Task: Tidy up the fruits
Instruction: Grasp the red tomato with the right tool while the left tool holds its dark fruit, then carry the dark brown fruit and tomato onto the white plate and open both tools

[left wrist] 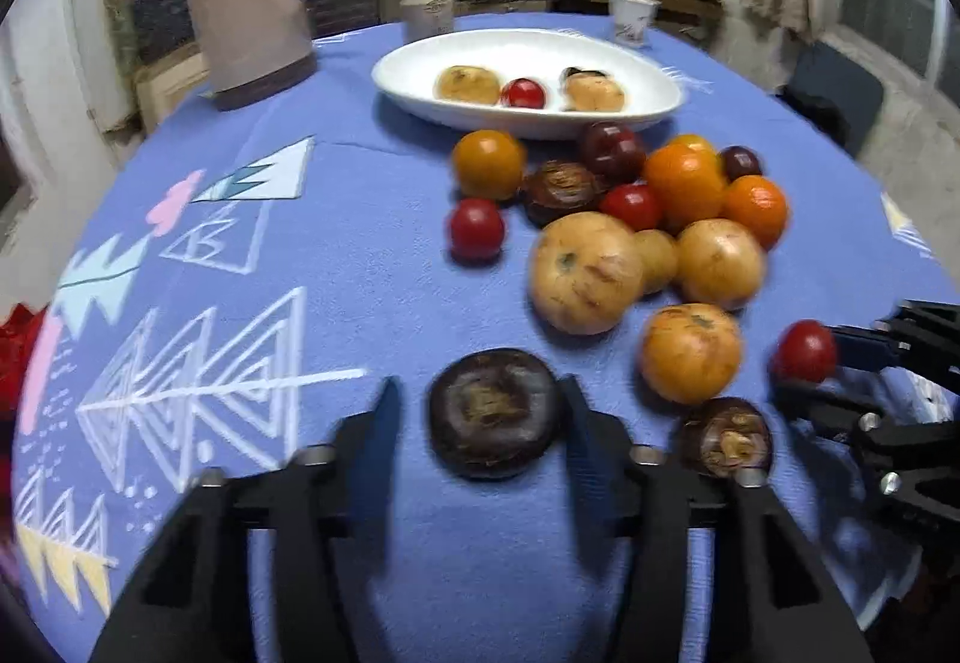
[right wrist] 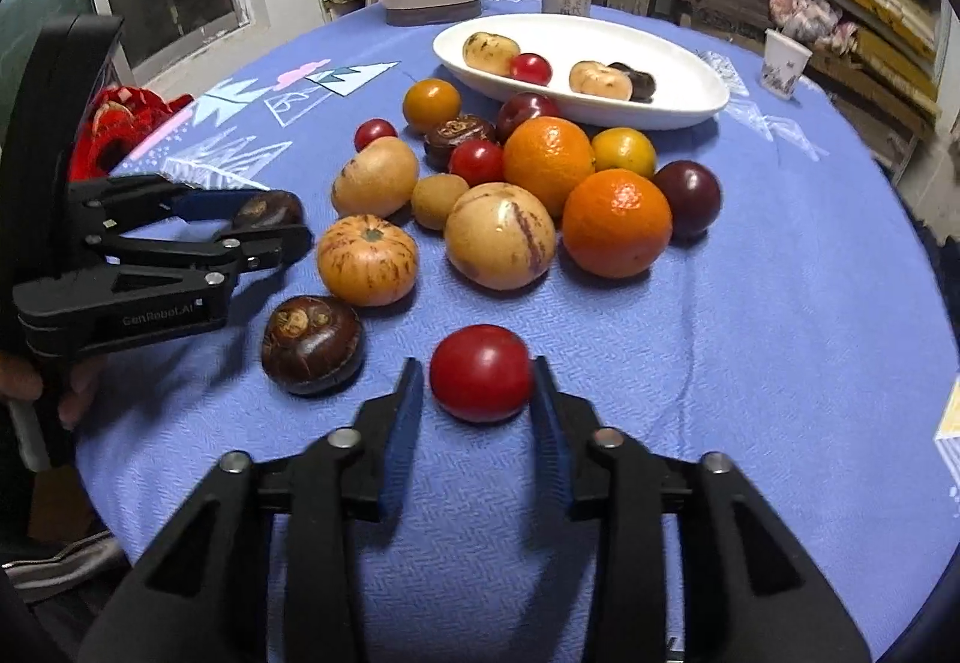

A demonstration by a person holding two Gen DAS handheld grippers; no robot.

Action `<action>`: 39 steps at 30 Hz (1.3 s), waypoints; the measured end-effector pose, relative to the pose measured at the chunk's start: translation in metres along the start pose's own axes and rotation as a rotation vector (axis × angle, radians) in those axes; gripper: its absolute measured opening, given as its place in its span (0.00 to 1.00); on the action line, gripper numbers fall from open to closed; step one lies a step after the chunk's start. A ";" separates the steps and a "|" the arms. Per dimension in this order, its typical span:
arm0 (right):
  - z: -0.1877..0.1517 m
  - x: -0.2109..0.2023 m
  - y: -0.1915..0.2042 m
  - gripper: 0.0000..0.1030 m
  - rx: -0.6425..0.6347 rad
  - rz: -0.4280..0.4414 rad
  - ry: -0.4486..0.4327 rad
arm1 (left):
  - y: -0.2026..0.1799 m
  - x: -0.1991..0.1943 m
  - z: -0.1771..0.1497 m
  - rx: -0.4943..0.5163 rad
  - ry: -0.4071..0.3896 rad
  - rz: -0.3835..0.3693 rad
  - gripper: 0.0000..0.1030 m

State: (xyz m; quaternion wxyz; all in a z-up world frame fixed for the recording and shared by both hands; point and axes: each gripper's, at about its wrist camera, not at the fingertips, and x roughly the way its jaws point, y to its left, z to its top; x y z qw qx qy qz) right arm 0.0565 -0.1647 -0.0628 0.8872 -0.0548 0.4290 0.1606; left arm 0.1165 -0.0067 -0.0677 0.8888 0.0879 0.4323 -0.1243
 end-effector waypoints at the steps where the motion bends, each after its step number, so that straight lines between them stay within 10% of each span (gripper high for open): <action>1: -0.001 0.000 0.000 0.31 -0.001 0.002 -0.001 | 0.006 0.002 0.002 -0.040 0.017 -0.001 0.70; 15: -0.003 -0.004 -0.008 0.31 0.028 0.019 -0.006 | 0.003 0.001 0.004 -0.014 -0.009 -0.057 0.43; 39: 0.009 -0.056 -0.052 0.31 0.093 0.016 -0.121 | 0.023 -0.049 0.030 -0.047 -0.123 0.007 0.42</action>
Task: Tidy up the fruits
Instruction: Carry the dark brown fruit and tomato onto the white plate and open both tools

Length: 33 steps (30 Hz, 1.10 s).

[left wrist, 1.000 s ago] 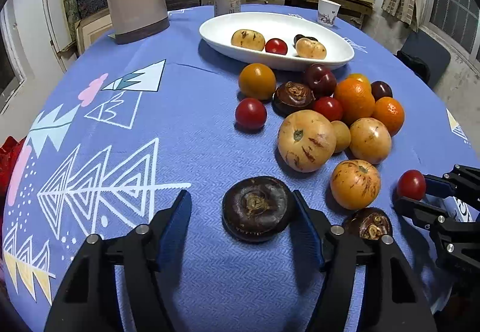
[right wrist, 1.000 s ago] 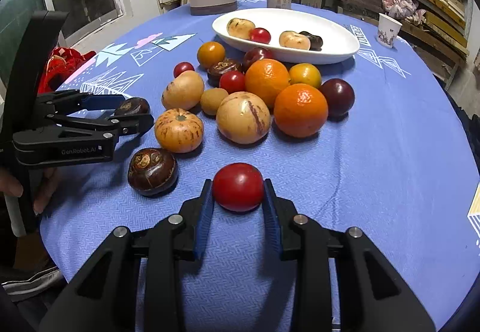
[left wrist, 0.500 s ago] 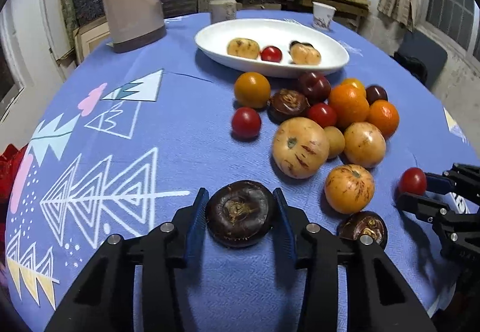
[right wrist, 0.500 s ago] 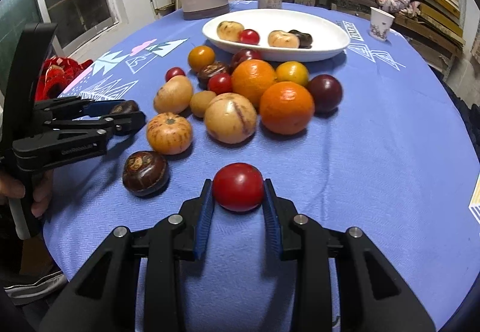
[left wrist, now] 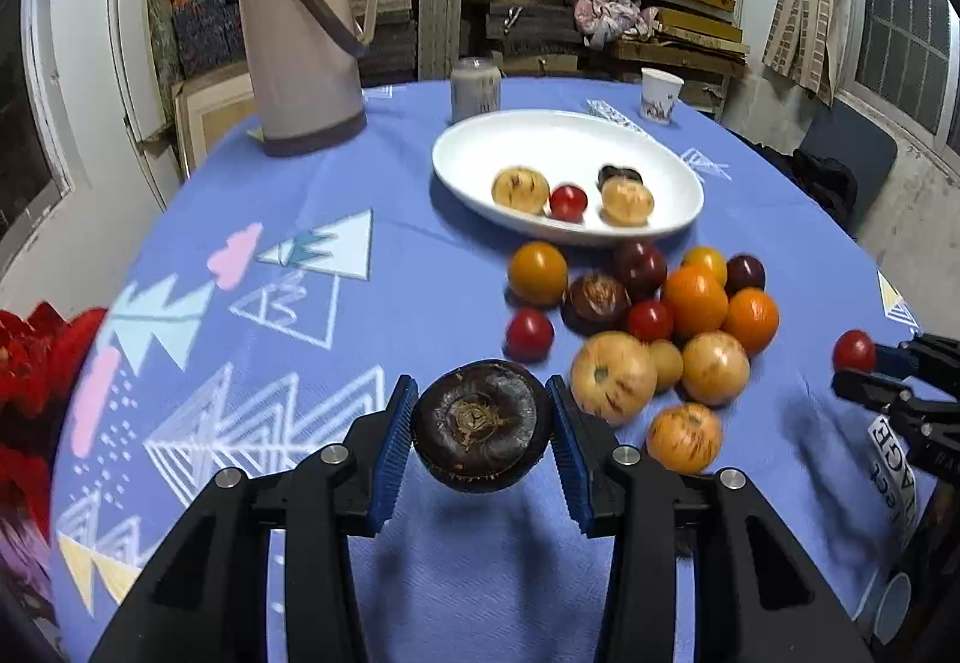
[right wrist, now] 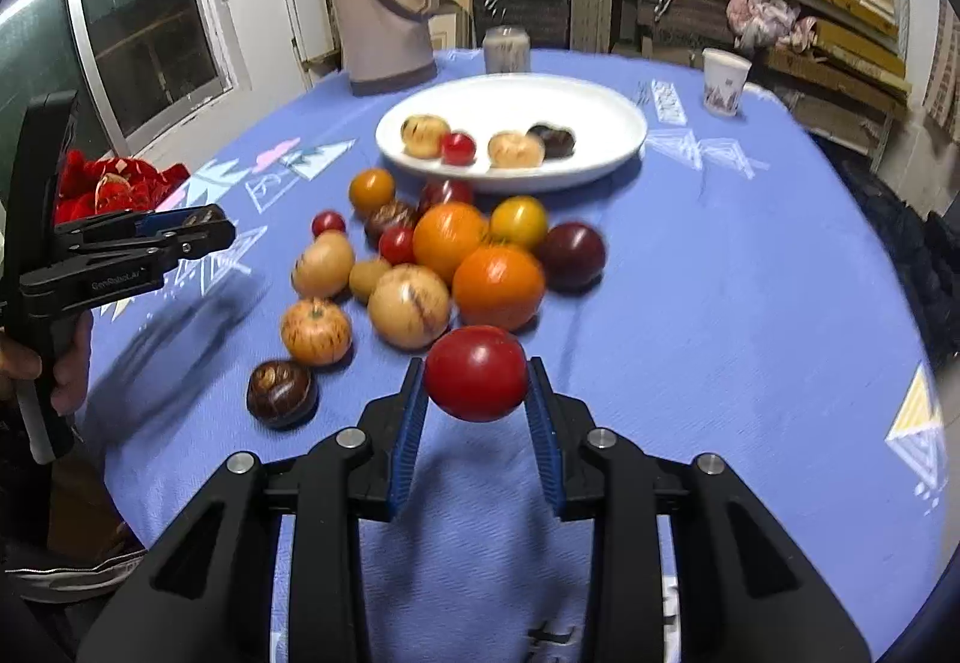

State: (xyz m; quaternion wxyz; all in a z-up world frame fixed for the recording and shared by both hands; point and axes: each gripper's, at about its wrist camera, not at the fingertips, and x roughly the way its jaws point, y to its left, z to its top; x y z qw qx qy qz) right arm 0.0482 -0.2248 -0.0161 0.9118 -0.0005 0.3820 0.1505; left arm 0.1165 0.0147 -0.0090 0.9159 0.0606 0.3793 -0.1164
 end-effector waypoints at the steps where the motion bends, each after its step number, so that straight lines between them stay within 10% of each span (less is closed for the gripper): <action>1: 0.002 -0.002 -0.002 0.31 -0.001 -0.003 -0.007 | 0.002 -0.002 0.005 0.001 -0.006 0.004 0.42; 13: 0.082 -0.011 -0.019 0.31 -0.050 -0.032 -0.111 | -0.004 0.012 0.072 0.024 -0.043 -0.011 0.43; 33: 0.168 0.161 -0.072 0.31 0.075 -0.003 0.093 | -0.012 0.162 0.161 -0.015 0.106 0.021 0.43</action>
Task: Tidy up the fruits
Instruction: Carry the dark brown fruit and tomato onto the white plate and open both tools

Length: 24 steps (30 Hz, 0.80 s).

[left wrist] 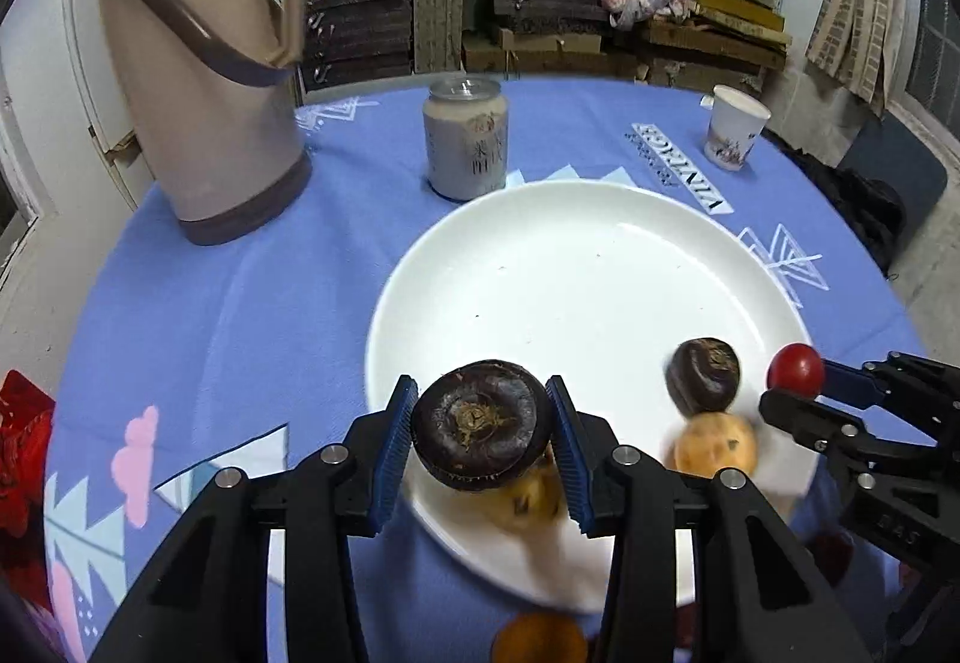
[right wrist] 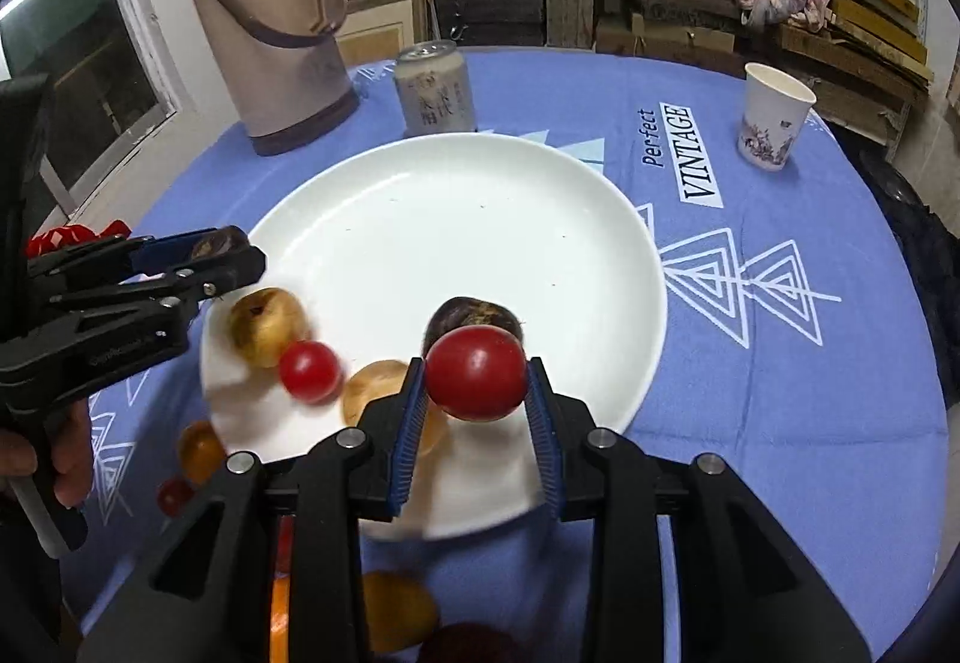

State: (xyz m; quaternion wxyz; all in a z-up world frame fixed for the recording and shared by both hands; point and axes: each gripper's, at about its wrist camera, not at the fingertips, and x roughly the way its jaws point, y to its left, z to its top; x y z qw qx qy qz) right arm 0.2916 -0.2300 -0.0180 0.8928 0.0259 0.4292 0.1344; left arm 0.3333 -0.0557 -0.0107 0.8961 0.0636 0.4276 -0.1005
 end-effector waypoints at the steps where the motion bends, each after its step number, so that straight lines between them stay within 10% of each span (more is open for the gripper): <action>1: 0.001 0.003 -0.003 0.31 0.007 -0.001 0.002 | -0.001 0.005 0.001 -0.001 0.005 0.001 0.43; 6: -0.003 0.012 -0.012 0.35 0.023 -0.001 -0.006 | 0.002 0.020 0.001 -0.017 0.023 0.016 0.45; 10: -0.007 0.012 -0.021 0.42 0.059 0.015 -0.025 | 0.008 0.013 -0.001 -0.043 0.002 0.008 0.68; 24: -0.022 -0.033 -0.008 0.61 0.034 -0.026 -0.116 | 0.054 -0.057 -0.065 -0.075 -0.021 0.096 0.75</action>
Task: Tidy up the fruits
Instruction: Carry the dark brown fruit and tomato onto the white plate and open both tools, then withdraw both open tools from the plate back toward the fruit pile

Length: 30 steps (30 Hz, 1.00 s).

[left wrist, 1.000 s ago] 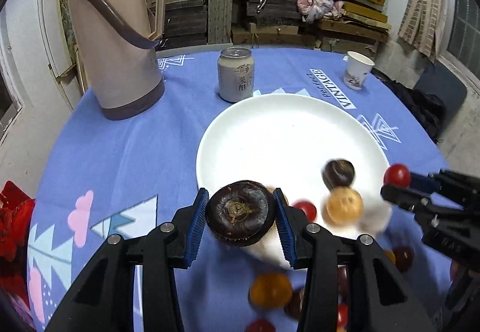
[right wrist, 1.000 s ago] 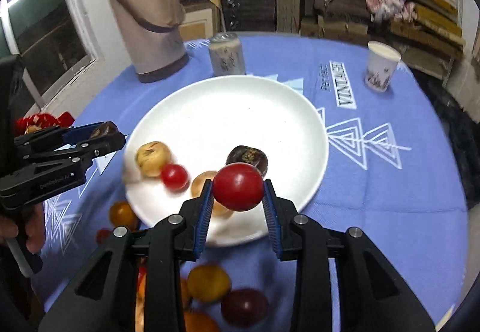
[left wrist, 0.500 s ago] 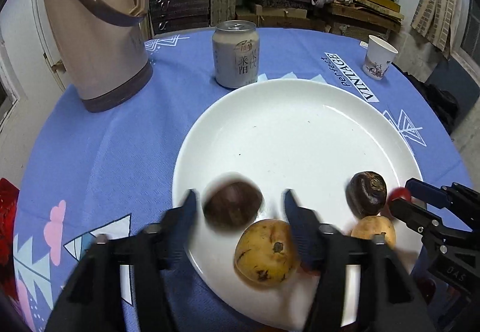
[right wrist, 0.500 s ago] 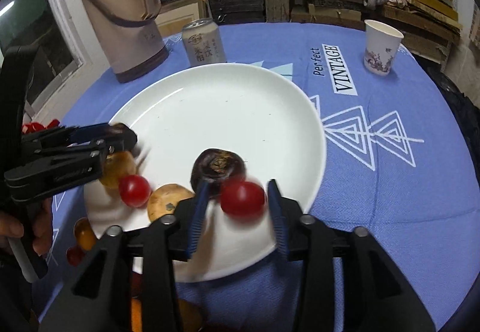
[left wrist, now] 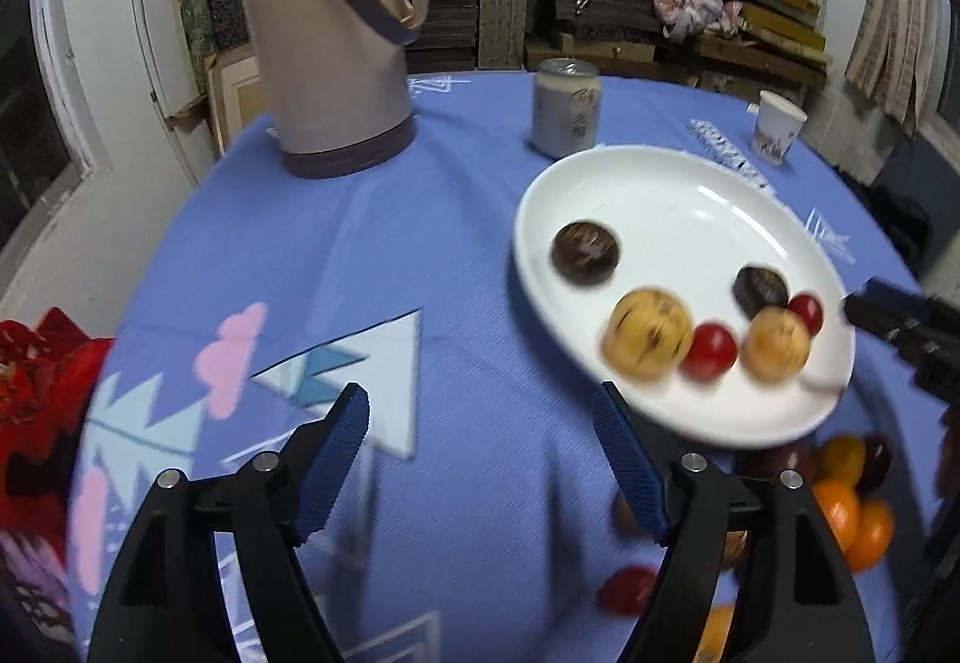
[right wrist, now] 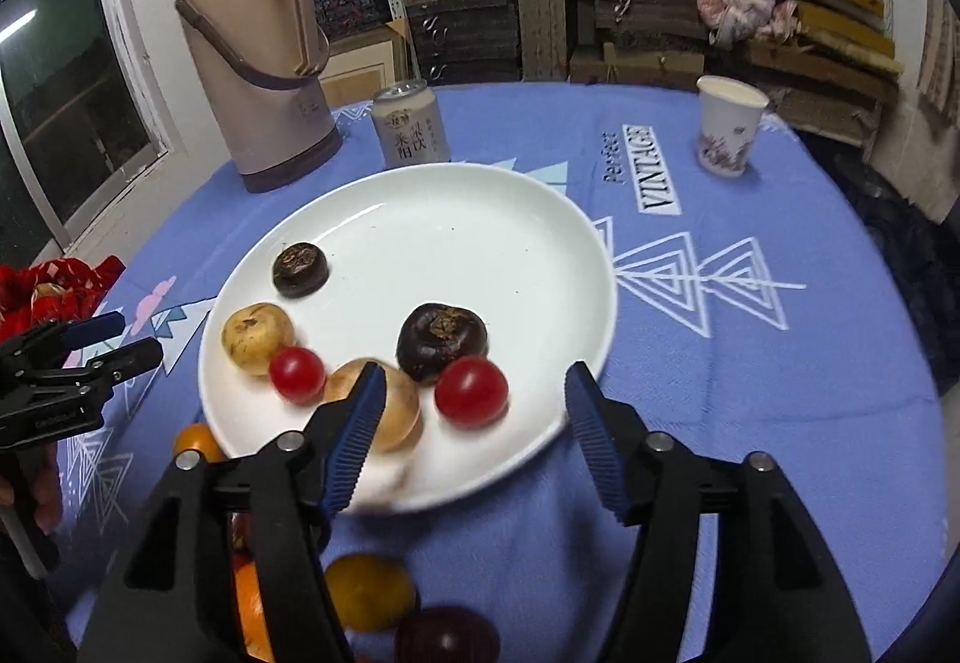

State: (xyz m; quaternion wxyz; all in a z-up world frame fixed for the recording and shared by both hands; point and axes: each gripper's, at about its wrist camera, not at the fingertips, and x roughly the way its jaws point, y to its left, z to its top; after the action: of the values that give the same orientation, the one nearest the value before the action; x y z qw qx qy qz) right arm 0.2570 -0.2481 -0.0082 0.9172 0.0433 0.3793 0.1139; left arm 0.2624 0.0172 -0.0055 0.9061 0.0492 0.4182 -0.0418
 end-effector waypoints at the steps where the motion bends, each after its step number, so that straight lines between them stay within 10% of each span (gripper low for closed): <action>1: -0.004 -0.009 0.003 0.63 -0.006 0.003 -0.008 | 0.004 -0.006 -0.004 -0.004 -0.001 0.004 0.75; 5: -0.022 -0.029 0.013 0.84 -0.058 -0.022 0.000 | 0.010 -0.021 -0.018 -0.025 -0.006 -0.015 0.78; 12: -0.067 -0.064 0.027 0.93 -0.061 -0.001 0.003 | -0.003 -0.048 -0.052 -0.006 -0.046 -0.065 0.79; 30: -0.140 -0.099 0.048 0.95 -0.020 0.060 0.036 | -0.027 -0.075 -0.121 0.029 0.000 -0.151 0.85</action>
State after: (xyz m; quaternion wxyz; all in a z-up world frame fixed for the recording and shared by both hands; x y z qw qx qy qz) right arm 0.0818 -0.2259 -0.0319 0.9069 0.0434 0.3930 0.1459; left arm 0.1195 0.0076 -0.0277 0.8996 0.0308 0.4198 -0.1160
